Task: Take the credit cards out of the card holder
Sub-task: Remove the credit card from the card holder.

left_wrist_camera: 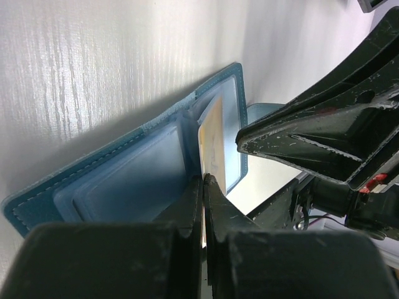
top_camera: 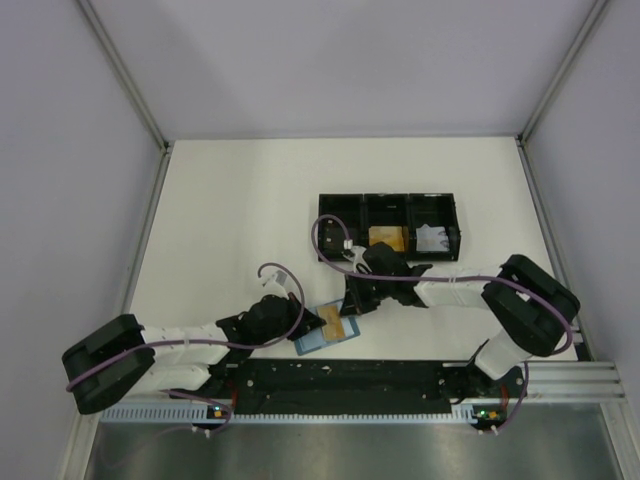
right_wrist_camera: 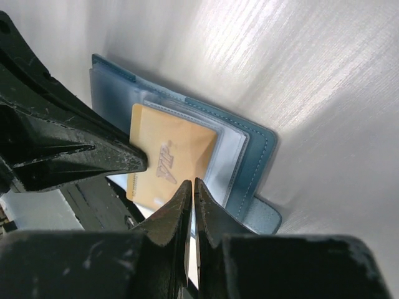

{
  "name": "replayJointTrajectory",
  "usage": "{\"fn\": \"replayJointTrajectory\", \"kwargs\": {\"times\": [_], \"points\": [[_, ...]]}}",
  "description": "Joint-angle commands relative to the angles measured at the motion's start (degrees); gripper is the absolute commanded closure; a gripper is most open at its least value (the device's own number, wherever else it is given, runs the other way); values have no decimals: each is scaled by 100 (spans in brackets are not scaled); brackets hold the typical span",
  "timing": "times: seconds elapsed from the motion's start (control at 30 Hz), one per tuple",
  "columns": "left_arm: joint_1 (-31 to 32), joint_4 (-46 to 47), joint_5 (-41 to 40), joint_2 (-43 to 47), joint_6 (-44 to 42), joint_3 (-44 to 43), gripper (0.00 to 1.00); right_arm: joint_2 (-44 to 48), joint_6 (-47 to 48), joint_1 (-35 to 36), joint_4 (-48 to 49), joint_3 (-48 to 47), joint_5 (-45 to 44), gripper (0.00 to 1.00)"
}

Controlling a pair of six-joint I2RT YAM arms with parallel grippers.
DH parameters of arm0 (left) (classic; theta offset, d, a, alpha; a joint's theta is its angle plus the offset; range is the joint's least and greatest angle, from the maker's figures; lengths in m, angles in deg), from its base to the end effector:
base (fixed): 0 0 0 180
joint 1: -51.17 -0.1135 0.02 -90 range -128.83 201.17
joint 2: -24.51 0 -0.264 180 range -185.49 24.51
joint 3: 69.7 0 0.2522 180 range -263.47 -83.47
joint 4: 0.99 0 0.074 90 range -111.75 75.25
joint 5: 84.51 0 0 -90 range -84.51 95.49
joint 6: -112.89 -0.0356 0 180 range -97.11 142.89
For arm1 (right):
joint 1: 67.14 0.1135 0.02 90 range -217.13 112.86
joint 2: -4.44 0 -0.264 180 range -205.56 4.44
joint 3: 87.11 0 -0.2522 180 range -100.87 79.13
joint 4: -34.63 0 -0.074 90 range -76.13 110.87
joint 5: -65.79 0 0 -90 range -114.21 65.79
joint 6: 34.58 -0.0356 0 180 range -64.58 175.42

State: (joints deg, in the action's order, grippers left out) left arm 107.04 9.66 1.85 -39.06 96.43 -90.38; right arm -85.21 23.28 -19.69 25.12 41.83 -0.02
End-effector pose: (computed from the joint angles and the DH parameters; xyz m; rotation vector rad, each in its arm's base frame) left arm 0.1028 -0.1477 0.1198 -0.4112 2.3710 -1.1672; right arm 0.1831 0.2210 0.1409 -0.5649 2.5810 1.0788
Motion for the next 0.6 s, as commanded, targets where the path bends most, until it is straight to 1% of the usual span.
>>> {"fn": "replayJointTrajectory", "kwargs": {"times": [0.0, 0.13, 0.27, 0.5, 0.57], "points": [[2, -32, -23, -129, -138, -90, 100, 70, -37, -24, 383, -243, 253, 96], [2, -6, -5, -164, -147, -99, 100, -202, -143, -16, 568, -251, 341, 96], [2, 3, -14, -129, -129, -64, 100, -483, -179, -24, 516, -243, 403, 96], [-7, -41, -102, 143, 2, 120, 100, -668, -29, -24, -310, -304, -124, 97], [-7, -23, -119, 213, 73, 173, 100, -686, 15, -24, -407, -322, -229, 97]]}}
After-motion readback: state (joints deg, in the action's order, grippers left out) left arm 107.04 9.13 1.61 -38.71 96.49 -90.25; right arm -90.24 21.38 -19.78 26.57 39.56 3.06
